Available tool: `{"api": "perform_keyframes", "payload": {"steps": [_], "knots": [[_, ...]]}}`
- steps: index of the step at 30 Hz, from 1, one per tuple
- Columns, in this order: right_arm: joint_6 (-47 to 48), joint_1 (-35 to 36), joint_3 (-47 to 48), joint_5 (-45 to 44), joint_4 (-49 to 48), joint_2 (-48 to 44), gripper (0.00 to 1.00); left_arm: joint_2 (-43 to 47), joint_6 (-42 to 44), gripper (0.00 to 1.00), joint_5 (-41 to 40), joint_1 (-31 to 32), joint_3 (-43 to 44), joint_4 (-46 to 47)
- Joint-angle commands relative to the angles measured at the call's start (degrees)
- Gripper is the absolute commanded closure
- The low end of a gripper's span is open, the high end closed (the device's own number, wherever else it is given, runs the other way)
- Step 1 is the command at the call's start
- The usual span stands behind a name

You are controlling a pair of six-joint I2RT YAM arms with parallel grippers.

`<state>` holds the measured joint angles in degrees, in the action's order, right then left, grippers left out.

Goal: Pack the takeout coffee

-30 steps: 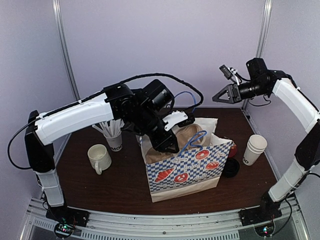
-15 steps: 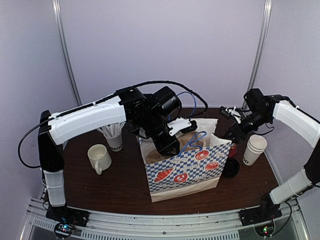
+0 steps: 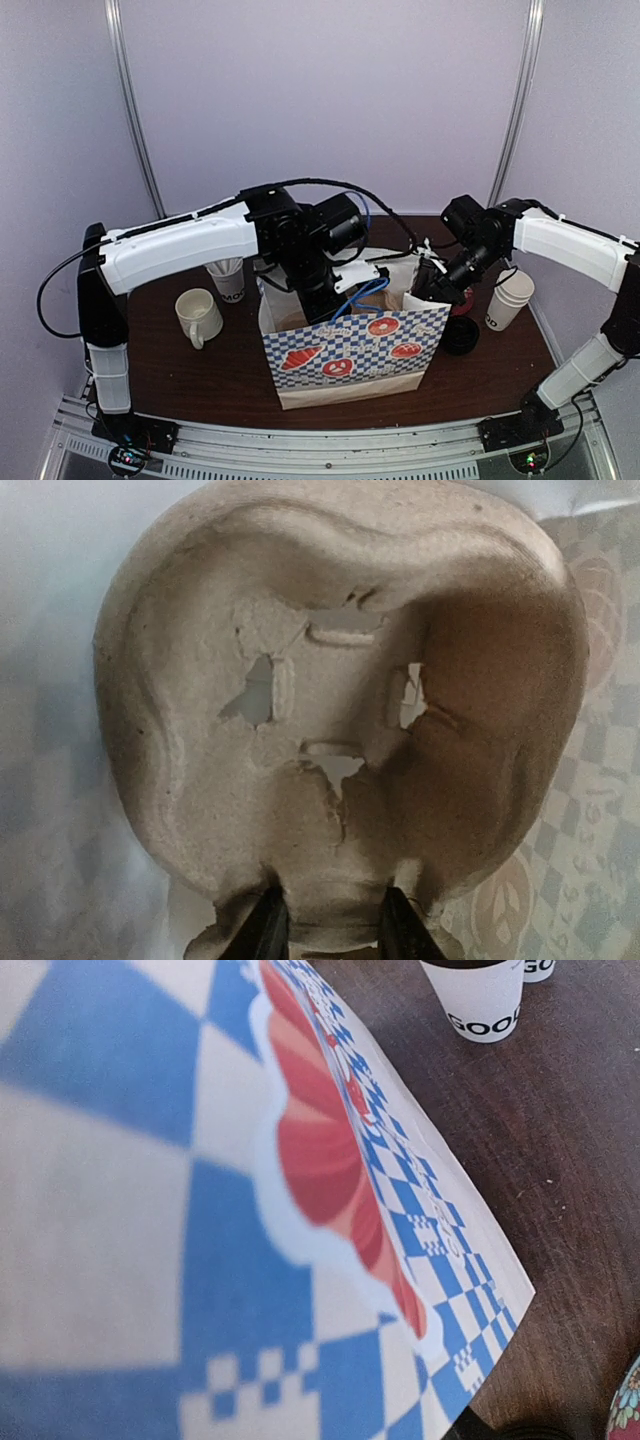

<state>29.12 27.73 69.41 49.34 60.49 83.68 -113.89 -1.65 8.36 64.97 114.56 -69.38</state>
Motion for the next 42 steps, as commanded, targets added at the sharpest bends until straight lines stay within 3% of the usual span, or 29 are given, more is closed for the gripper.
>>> {"api": "perform_keyframes", "payload": {"steps": [1,20,31,36,42], "knots": [[0.28,0.75,2.90,1.79,2.36,2.45,0.48,2.68,-0.40,0.76,-2.88,0.59,-4.36,-2.61],[1.00,-4.86,3.23,-0.08,4.66,-1.93,0.42,-4.07,4.59,0.75,-1.22,0.68,-6.25,-0.12],[0.17,-4.96,3.10,0.13,3.81,-2.03,0.41,-5.71,3.67,0.69,-0.44,0.61,-11.03,2.93],[0.14,-4.96,3.14,-0.04,3.80,-2.42,0.41,-6.06,3.58,0.64,-0.11,0.55,-12.79,4.57],[0.14,-4.96,3.13,-0.64,4.11,-3.15,0.40,-4.63,3.49,0.48,-0.81,0.59,-13.60,4.52]]}}
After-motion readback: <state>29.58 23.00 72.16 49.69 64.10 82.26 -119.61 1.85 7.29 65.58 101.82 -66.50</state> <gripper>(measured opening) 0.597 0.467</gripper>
